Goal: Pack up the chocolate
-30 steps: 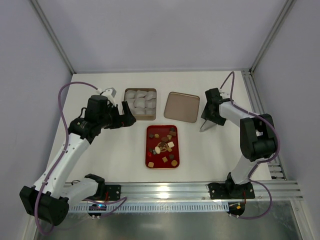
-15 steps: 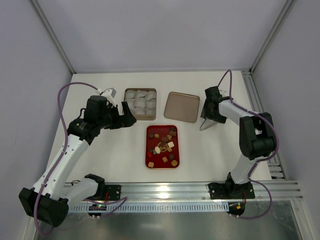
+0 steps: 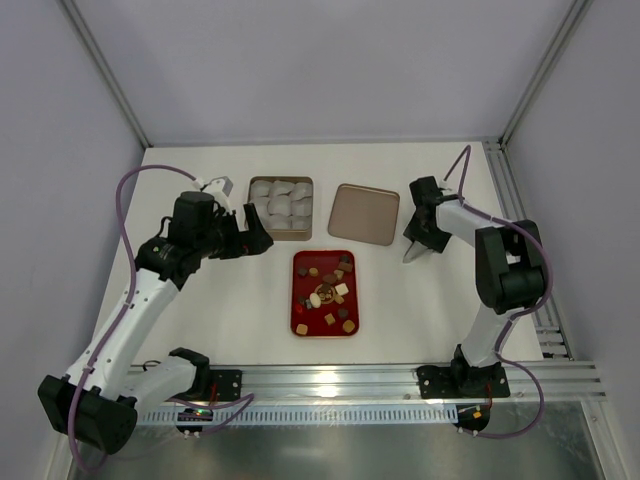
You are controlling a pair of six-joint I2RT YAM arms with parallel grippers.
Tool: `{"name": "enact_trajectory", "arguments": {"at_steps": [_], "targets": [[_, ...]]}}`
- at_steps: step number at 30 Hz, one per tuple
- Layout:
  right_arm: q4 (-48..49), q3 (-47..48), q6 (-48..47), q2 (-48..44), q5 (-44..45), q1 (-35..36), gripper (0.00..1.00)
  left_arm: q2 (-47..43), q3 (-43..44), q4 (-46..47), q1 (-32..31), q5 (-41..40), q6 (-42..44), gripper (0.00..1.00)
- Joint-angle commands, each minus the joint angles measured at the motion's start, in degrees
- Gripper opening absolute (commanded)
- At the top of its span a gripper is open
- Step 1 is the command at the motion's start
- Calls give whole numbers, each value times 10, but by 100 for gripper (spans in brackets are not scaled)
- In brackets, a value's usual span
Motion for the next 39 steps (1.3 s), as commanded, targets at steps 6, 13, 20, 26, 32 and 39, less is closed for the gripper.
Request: {"name": "enact_trajectory", "arguments": {"at_steps": [6, 13, 20, 26, 32, 39], "targets": [[21, 19, -61, 12, -23, -12, 58, -10, -5, 23, -2, 8, 3, 100], [49, -15, -169, -32, -34, -13, 62, -4, -4, 24, -2, 16, -3, 100], [64, -51, -241, -67, -57, -12, 62, 4, -6, 31, -1, 30, -13, 100], [56, -58, -238, -73, -61, -12, 70, 5, -7, 33, -1, 33, -15, 100], [37, -51, -169, -68, -68, -12, 77, 5, -10, 34, -1, 34, -14, 100], [25, -40, -96, -53, -61, -14, 77, 1, -11, 34, -1, 31, -11, 100]]}}
